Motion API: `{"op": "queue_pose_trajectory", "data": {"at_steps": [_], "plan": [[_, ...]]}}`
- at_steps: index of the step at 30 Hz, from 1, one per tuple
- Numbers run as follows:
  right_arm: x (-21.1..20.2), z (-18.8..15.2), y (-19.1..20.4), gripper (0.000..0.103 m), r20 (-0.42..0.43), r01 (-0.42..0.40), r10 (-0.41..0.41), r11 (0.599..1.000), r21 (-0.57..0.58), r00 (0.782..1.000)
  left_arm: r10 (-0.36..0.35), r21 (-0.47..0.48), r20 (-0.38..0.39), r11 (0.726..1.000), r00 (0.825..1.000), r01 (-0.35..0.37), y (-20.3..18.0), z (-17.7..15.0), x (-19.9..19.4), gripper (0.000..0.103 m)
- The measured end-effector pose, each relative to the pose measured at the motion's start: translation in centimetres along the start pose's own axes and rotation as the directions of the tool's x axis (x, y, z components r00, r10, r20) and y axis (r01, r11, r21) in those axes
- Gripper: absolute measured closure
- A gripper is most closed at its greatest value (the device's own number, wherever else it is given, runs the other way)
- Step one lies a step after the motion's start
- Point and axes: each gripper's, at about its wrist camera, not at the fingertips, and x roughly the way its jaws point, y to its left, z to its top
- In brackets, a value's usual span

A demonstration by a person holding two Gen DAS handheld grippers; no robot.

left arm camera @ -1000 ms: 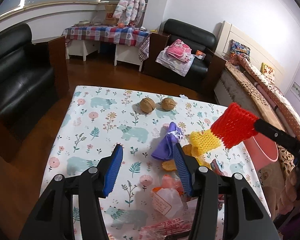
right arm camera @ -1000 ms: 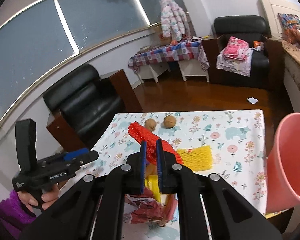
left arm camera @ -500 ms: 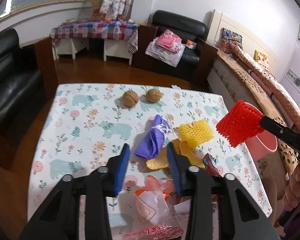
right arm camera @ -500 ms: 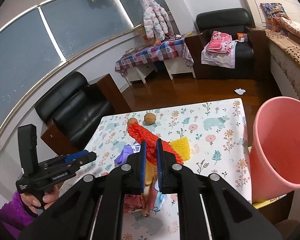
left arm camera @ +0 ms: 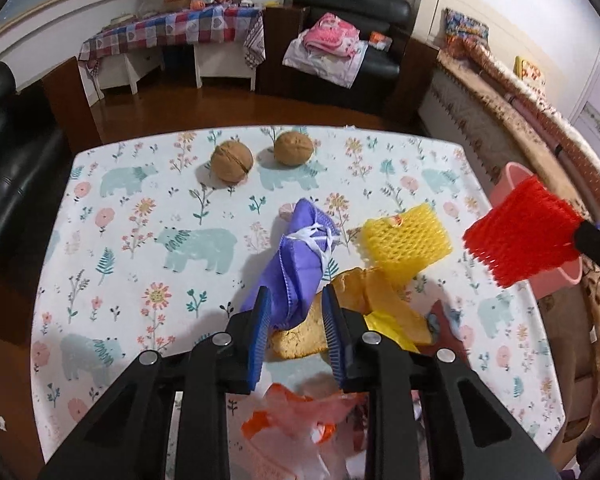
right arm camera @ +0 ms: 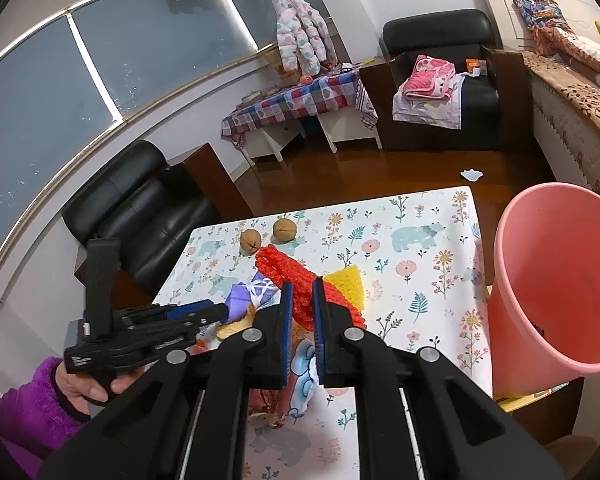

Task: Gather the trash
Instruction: 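Close the left tool on the purple cloth and lift it, then carry the purple cloth and red sleeve over the pink bucket and release both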

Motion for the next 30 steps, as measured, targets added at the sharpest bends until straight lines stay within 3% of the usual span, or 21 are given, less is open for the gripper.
{"op": "queue_pose_trajectory", "data": {"at_steps": [4,7,11,23,30], "plan": [[0.2,-0.1,-0.3,0.093,-0.005,0.003,-0.003,1.0,0.005,1.0,0.018,0.02,-0.023,1.0,1.0,-0.017,-0.4,0.0,1.2,0.078],[0.3,0.0,-0.3,0.093,-0.007,0.002,-0.002,1.0,0.011,1.0,0.053,0.036,-0.033,0.998,0.998,-0.052,-0.6,0.1,1.9,0.085],[0.3,0.0,-0.4,0.093,-0.006,0.001,-0.001,1.0,0.012,1.0,0.046,0.029,-0.026,0.999,0.999,-0.045,-0.3,0.2,1.6,0.092],[-0.8,0.4,-0.5,0.093,0.031,-0.012,0.012,1.0,0.018,0.999,-0.016,-0.027,0.096,0.999,0.995,0.019,0.3,0.5,-4.3,0.094],[-2.3,0.9,-1.2,0.093,0.078,-0.003,0.001,1.0,0.028,0.997,-0.065,-0.016,0.153,0.998,0.986,0.068,-1.6,1.0,-6.9,0.094]]}}
